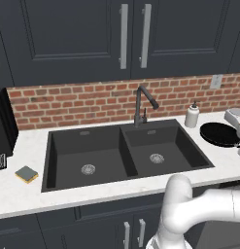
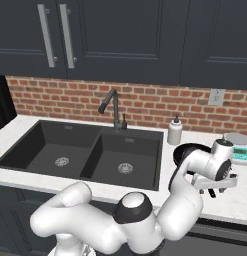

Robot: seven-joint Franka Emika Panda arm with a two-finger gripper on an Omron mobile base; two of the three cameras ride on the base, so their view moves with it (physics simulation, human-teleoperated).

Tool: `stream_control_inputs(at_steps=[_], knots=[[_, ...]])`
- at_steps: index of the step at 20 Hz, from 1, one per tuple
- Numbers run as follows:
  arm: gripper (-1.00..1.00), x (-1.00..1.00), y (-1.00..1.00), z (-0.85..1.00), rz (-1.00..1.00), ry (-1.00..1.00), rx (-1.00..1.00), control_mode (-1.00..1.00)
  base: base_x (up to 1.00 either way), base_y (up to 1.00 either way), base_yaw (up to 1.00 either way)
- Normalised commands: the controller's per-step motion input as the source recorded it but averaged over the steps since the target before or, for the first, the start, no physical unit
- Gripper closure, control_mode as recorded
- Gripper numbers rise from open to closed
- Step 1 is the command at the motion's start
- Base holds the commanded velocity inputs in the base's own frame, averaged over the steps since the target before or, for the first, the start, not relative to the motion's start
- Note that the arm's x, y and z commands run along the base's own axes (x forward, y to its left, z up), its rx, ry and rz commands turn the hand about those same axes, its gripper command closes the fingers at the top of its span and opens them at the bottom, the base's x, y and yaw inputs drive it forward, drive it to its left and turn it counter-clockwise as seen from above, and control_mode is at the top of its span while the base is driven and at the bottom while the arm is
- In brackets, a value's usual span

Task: Pick the pan and sponge and place them into the sink. Then turn on the water.

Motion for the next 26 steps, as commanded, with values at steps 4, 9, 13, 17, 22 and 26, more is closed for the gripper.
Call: stream_control_inputs(at_steps=[4,9,13,17,22,26], knots=[[1.00,0.00,0.00,-0.76,0.00,0.21,0.00,-1.00,0.00,0.00,0.00],[1.00,0.00,0.24,-0.80,0.03,0.25,0.02,-1.00,0.00,0.00,0.00],[1.00,-0.03,0.52,-0.76,0.07,0.13,0.04,-1.00,0.00,0.00,0.00],[1.00,-0.54,0.62,-0.36,0.08,-0.10,0.10,-1.00,0.00,0.00,0.00],[1.00,-0.78,0.69,-0.03,0.04,-0.29,0.12,-1.00,0.00,0.00,0.00],[1.00,-0.89,0.68,0.06,0.00,-0.28,0.02,-1.00,0.00,0.00,0.00]])
